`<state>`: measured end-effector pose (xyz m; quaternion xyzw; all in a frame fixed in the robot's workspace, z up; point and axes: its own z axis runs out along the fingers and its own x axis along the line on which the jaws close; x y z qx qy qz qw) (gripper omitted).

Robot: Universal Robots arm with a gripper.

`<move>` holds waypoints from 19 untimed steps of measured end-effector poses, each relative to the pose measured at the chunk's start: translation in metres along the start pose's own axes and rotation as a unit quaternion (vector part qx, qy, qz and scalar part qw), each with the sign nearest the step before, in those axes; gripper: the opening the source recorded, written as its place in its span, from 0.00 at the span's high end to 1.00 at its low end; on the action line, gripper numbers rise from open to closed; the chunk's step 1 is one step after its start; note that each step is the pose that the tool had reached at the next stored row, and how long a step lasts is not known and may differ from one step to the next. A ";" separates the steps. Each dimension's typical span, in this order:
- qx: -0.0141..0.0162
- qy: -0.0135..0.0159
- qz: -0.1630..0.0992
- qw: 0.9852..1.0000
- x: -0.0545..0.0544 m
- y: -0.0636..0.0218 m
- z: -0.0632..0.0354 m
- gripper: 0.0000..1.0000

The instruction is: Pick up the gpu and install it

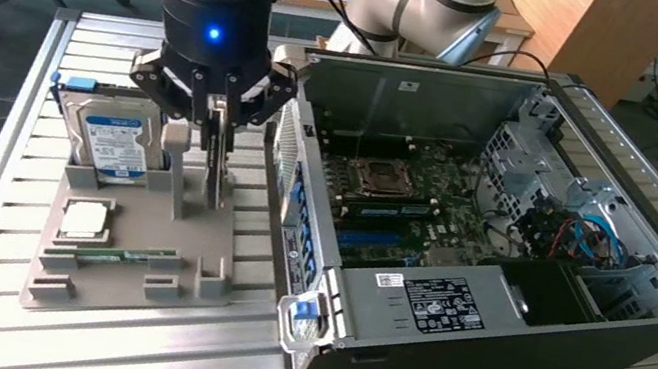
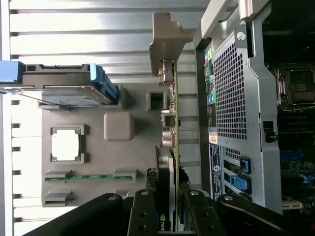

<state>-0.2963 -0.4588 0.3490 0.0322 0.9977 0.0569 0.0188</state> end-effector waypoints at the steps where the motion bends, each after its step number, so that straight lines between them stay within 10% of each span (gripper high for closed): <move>1: 0.000 0.000 0.000 1.000 0.000 0.0000 0.0000 0.73; 19: 0.001 0.000 0.000 1.000 -0.001 0.0018 -0.0152 0.73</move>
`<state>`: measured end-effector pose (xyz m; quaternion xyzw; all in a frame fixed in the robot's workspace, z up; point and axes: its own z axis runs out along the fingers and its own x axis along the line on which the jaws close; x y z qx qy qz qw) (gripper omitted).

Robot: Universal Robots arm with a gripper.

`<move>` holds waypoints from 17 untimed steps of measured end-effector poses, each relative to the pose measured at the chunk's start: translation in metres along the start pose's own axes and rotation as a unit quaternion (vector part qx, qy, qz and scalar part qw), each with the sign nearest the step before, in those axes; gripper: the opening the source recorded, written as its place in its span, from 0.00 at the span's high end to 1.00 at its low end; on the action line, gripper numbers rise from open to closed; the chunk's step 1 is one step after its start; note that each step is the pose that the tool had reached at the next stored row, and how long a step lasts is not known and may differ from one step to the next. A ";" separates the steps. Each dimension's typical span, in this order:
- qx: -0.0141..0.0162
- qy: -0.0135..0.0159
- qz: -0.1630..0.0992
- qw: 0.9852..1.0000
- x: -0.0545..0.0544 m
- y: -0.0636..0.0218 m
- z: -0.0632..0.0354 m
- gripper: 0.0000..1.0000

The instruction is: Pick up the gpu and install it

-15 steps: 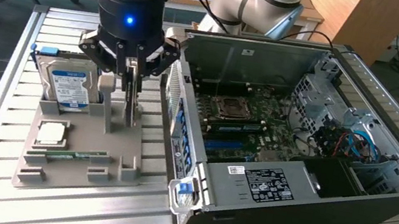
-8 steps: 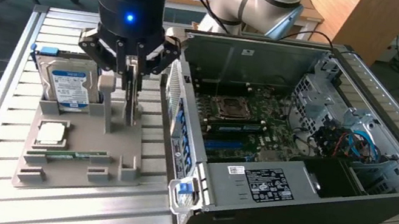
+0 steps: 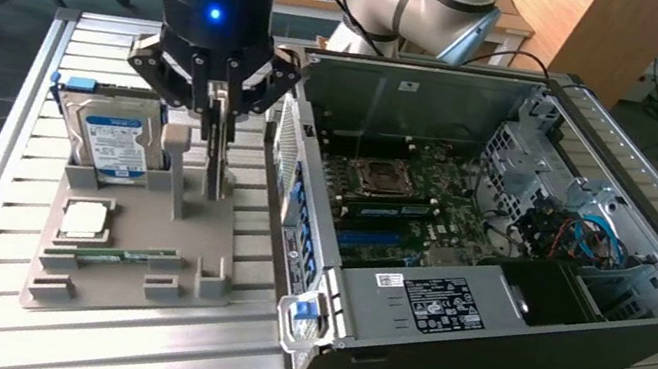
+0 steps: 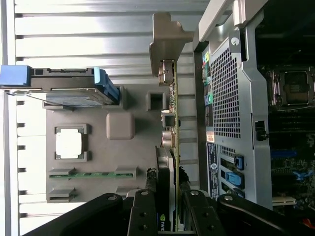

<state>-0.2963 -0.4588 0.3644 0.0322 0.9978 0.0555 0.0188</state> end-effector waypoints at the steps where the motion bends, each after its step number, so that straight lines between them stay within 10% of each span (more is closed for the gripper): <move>1: 0.000 0.000 0.000 1.000 0.000 0.0002 -0.0017 0.73; 17: 0.000 0.000 0.000 1.000 0.000 0.0010 -0.0092 0.73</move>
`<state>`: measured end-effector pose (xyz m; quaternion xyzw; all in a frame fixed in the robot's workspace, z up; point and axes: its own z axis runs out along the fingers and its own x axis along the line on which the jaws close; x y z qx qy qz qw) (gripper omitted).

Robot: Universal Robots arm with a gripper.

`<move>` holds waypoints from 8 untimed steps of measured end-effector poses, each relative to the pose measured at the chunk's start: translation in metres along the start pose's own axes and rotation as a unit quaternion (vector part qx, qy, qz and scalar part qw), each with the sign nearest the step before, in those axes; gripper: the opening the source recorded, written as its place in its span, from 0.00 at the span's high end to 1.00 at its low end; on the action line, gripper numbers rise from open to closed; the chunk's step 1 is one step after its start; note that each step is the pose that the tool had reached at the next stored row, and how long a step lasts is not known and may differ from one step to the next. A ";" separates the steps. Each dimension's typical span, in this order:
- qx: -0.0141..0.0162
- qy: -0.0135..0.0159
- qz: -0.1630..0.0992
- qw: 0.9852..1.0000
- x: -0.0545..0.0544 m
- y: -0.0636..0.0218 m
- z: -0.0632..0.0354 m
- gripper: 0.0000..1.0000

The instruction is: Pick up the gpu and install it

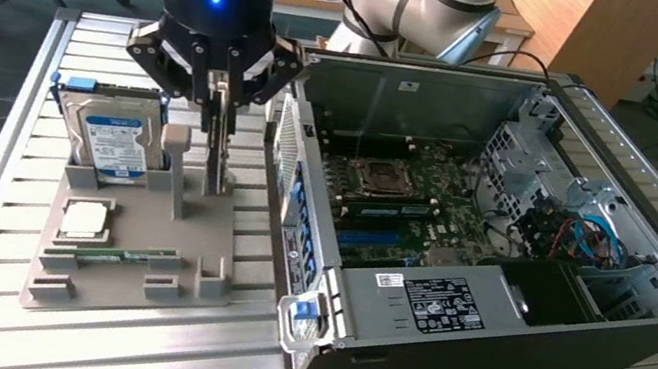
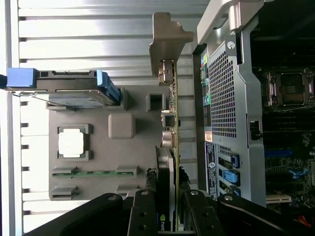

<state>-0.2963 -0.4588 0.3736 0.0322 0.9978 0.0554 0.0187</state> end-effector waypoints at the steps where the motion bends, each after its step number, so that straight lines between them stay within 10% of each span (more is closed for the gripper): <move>1: 0.000 0.000 0.000 1.000 0.000 0.0001 -0.0006 0.73; 8: 0.000 0.000 0.000 1.000 0.000 0.0012 -0.0106 0.73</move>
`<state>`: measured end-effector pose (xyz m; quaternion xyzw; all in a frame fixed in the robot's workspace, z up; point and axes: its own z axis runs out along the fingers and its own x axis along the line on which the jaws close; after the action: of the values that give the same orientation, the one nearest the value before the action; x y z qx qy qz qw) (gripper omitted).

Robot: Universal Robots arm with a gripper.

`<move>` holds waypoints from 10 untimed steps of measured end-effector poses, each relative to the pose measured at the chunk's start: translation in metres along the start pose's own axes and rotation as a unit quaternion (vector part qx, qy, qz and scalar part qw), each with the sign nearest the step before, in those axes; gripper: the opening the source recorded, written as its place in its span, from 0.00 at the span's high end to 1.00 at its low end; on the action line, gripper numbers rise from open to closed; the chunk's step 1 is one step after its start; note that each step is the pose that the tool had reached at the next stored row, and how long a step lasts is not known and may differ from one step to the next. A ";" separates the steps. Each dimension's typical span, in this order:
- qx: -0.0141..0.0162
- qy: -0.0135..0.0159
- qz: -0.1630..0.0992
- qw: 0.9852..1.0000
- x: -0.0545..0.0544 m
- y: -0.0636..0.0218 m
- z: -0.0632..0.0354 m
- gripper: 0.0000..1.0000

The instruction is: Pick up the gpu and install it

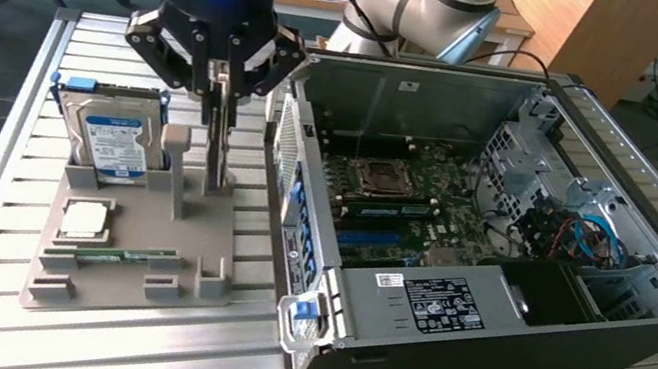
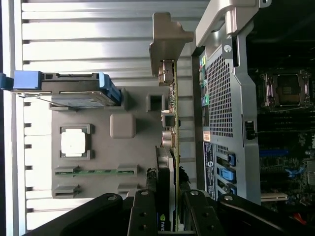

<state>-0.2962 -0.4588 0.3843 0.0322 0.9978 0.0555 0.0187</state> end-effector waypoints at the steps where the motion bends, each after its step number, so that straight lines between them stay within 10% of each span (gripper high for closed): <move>1: 0.000 0.000 0.000 1.000 0.000 0.0002 -0.0016 0.73; 10: 0.000 0.000 0.000 1.000 -0.001 0.0018 -0.0148 0.73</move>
<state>-0.2961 -0.4587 0.3992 0.0321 0.9978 0.0554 0.0188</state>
